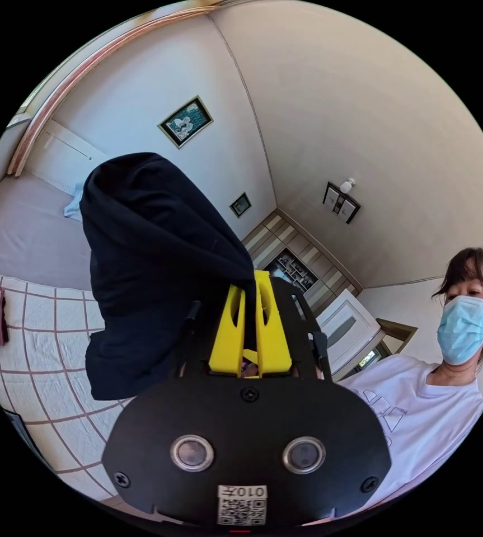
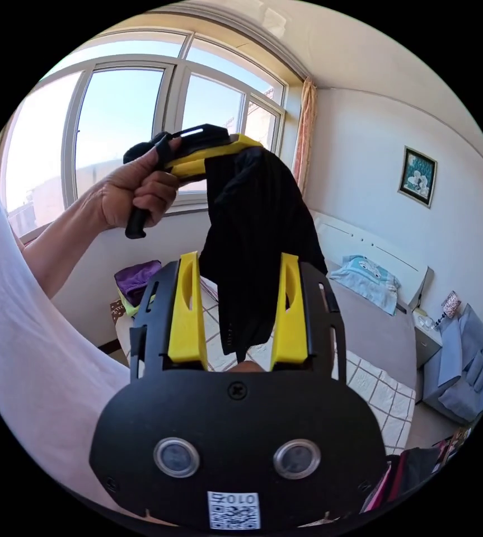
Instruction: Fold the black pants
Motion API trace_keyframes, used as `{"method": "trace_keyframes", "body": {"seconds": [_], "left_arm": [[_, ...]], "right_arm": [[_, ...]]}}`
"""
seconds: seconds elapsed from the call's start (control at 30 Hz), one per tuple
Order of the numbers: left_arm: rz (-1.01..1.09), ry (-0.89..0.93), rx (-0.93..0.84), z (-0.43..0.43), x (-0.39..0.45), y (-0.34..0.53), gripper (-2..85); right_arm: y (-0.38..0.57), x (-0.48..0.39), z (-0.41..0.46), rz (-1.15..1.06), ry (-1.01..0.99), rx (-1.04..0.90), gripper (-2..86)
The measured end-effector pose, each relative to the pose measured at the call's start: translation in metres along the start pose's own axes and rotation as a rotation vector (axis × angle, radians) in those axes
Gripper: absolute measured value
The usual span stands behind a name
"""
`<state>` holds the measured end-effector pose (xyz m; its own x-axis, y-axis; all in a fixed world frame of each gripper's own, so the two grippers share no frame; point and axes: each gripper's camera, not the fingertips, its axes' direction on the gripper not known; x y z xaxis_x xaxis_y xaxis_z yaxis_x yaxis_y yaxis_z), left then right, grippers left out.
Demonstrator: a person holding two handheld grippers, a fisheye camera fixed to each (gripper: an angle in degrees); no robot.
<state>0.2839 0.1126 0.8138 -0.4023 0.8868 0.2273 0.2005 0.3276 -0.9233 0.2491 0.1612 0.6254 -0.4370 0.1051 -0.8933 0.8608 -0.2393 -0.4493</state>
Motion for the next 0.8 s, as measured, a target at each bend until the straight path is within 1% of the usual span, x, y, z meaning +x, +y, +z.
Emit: {"method": "trace_keyframes", "body": {"seconds": [0.13,0.3,0.47,0.53,0.63,0.67,0.7,0.77,0.8], "left_arm": [[-0.01,-0.009,-0.01,0.002,-0.002,0.002,6.5],[-0.025,-0.041,-0.019,-0.004,-0.007,0.007,6.8],[-0.057,-0.076,-0.097,-0.013,-0.023,0.021,7.2],[-0.06,-0.06,-0.13,-0.008,-0.025,0.028,7.5],[-0.063,0.011,-0.165,0.005,-0.021,0.043,7.9],[-0.051,0.069,-0.191,0.013,-0.016,0.048,8.1],[-0.048,0.088,-0.222,0.018,-0.014,0.051,8.1],[-0.013,0.062,-0.374,0.037,0.0,0.062,8.7],[-0.005,0.041,-0.408,0.04,0.004,0.065,9.0]], "right_arm": [[-0.005,-0.027,0.001,-0.097,0.061,-0.007,16.9],[-0.001,-0.021,-0.005,-0.077,0.075,-0.075,7.4],[-0.009,0.003,-0.028,-0.118,-0.019,-0.111,5.8],[-0.019,0.008,-0.034,-0.129,0.04,-0.138,5.6],[-0.041,0.012,-0.05,-0.117,0.151,-0.093,5.4],[-0.051,0.012,-0.057,-0.114,0.222,-0.069,5.4],[-0.06,0.013,-0.067,-0.101,0.289,-0.021,5.3],[-0.071,0.017,-0.086,-0.07,0.318,0.078,5.3],[-0.076,0.02,-0.099,-0.055,0.314,0.156,5.4]]}}
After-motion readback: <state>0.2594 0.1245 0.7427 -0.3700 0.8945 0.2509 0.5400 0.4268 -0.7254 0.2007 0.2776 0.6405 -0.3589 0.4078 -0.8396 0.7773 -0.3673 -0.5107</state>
